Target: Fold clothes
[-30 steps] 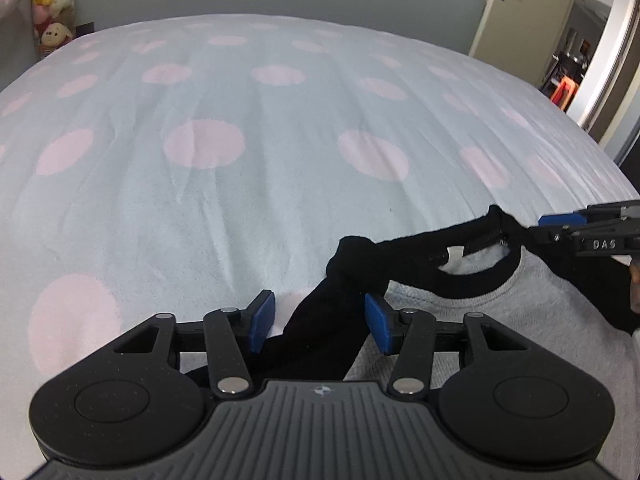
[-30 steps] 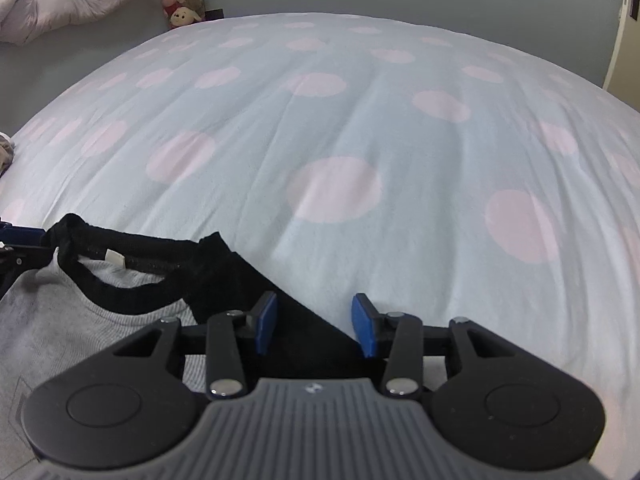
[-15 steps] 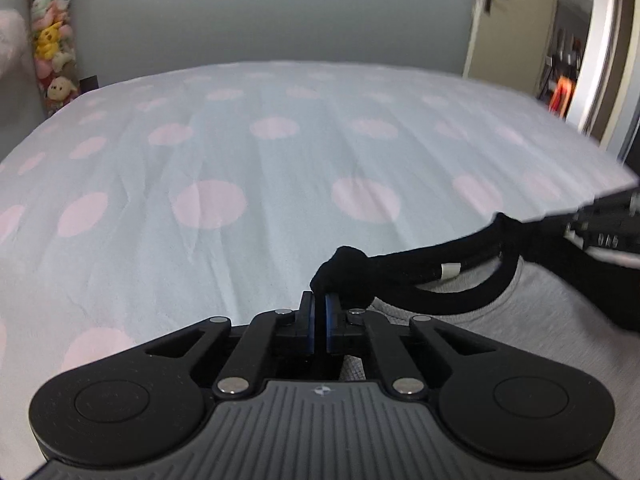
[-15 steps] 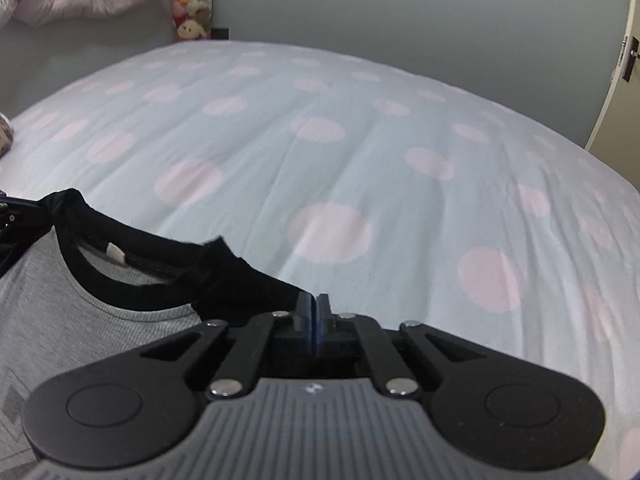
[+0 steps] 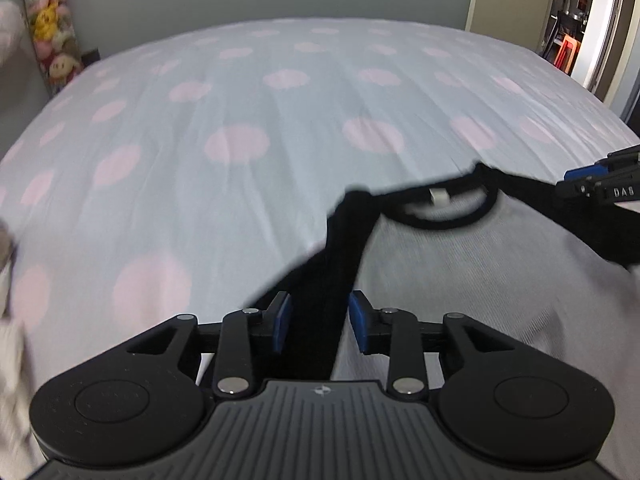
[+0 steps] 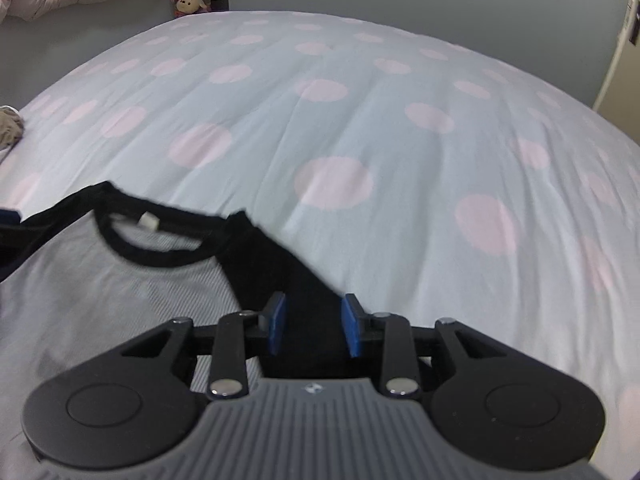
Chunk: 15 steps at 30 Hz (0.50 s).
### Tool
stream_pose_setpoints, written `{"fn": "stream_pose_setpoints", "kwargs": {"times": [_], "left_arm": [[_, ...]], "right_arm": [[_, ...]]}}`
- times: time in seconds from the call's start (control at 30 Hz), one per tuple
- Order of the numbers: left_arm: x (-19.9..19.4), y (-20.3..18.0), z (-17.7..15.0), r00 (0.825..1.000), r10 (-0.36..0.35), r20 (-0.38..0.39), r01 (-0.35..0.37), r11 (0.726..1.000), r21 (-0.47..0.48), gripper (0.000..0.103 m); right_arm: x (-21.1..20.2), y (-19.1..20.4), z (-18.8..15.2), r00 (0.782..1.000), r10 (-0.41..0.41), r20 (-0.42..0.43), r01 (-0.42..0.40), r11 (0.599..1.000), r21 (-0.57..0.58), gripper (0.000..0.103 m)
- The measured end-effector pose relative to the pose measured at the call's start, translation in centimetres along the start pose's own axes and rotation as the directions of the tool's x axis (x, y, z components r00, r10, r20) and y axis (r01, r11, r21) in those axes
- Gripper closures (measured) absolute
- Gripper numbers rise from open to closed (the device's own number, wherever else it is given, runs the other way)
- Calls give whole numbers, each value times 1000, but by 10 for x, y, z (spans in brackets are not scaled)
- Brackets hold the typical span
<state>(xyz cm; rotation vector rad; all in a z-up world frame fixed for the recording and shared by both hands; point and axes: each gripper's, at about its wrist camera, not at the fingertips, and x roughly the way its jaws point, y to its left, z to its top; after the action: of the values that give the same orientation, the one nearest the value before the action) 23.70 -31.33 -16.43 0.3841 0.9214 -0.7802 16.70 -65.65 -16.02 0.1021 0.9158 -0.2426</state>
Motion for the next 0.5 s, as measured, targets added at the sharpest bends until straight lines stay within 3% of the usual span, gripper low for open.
{"fn": "stream_pose_setpoints", "kwargs": {"times": [0.2, 0.33, 0.43, 0.5], "left_arm": [[-53, 1, -55, 986, -69, -151, 65, 997, -31, 72], [-79, -5, -93, 953, -118, -278, 100, 992, -78, 71], [-97, -11, -119, 929, -146, -340, 110, 987, -121, 59], [-104, -15, -135, 901, -162, -403, 110, 982, -151, 58]], "right_arm": [[-56, 9, -55, 994, 39, -101, -36, 999, 28, 69], [-89, 16, -104, 972, 100, -212, -82, 992, 92, 69], [-110, 26, -143, 947, 133, -293, -102, 988, 118, 69], [-121, 31, -169, 921, 156, -358, -112, 984, 142, 66]]}}
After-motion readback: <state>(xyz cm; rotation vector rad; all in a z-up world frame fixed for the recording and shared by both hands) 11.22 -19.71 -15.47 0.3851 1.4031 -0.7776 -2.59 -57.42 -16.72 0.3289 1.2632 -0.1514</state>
